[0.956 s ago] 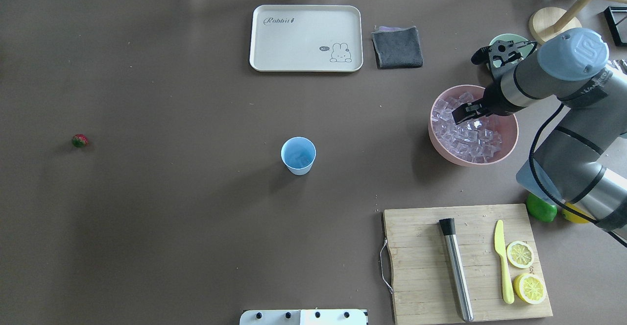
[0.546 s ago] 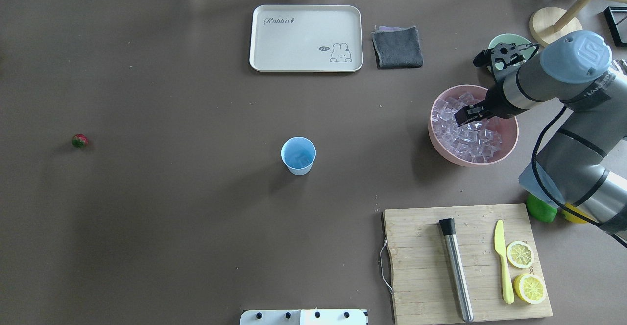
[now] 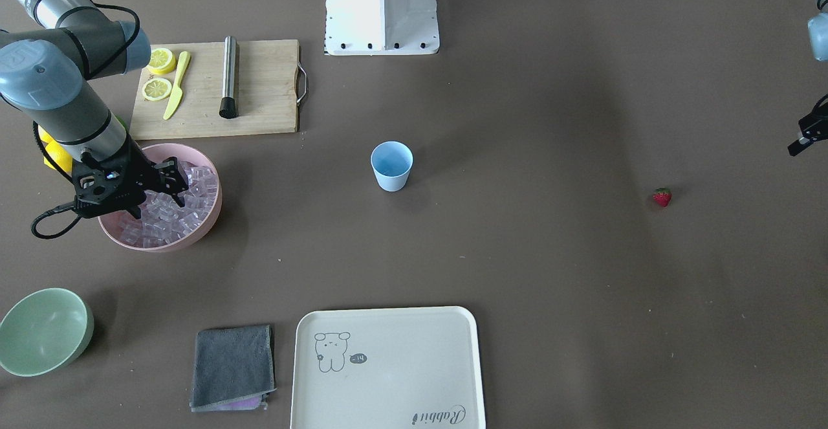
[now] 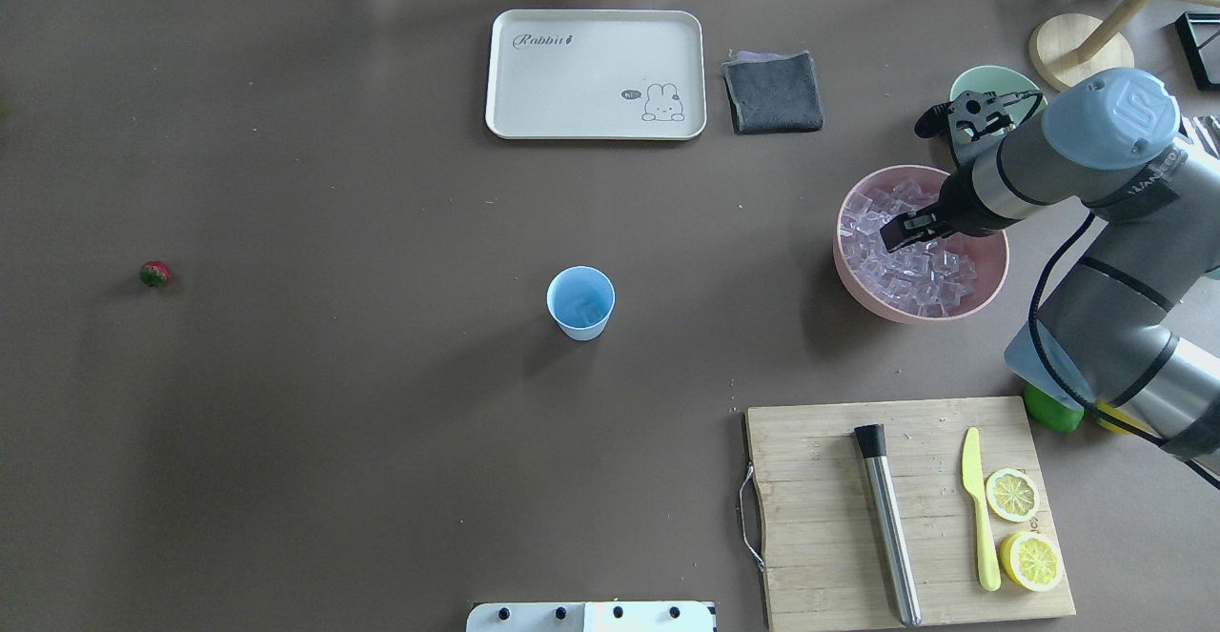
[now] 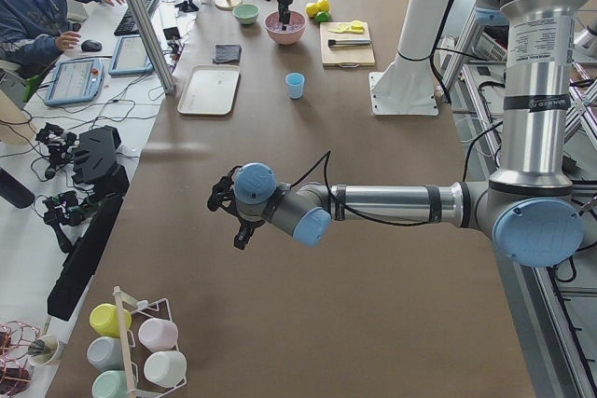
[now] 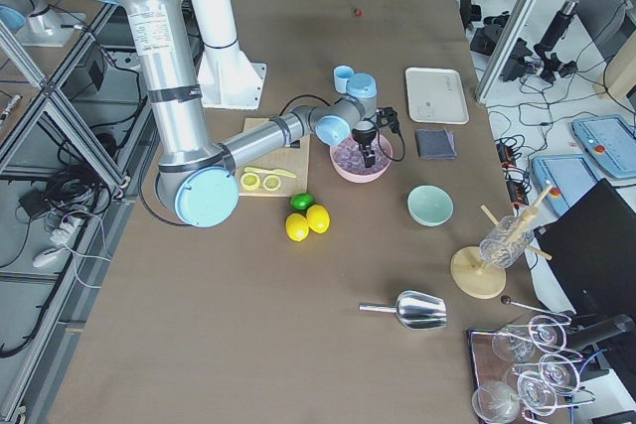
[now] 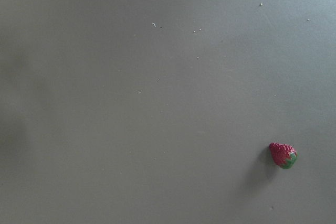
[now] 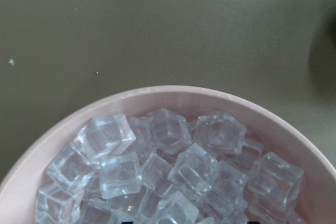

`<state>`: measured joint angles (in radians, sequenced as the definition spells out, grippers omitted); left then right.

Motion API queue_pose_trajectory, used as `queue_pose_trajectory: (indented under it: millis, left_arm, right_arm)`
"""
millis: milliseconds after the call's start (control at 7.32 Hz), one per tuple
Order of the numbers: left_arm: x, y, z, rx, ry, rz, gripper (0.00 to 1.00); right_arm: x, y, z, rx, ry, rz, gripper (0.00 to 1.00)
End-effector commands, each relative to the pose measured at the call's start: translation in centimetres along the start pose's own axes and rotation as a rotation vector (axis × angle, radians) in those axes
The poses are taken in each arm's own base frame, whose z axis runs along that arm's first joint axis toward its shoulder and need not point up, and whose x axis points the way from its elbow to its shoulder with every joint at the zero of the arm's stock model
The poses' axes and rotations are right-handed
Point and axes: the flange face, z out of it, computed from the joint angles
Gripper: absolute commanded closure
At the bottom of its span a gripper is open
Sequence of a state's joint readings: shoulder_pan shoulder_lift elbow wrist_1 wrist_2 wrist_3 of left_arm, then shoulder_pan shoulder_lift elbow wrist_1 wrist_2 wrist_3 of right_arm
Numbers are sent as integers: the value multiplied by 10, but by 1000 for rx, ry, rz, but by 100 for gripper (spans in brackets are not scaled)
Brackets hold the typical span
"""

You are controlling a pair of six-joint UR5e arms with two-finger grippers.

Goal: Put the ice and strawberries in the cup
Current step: 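Lower the right gripper into the bowl and grasp another ice cube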

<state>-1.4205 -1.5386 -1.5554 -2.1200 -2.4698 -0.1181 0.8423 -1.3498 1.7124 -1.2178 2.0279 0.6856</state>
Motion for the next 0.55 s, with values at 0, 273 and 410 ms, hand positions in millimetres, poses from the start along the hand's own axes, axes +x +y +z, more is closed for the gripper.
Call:
queue_pose_trajectory:
  millis: [0, 273, 410]
  left_arm:
    - [0, 0, 0, 0, 0, 0, 2]
    - [1, -1, 0, 1, 2, 1, 2]
    - [1, -1, -1, 2, 2, 2, 2]
  right_arm:
    - [-2, 2, 1, -4, -1, -3, 43]
    - [-1, 6, 4, -10, 0, -5, 51]
    - [-2, 6, 3, -9, -3, -7, 66]
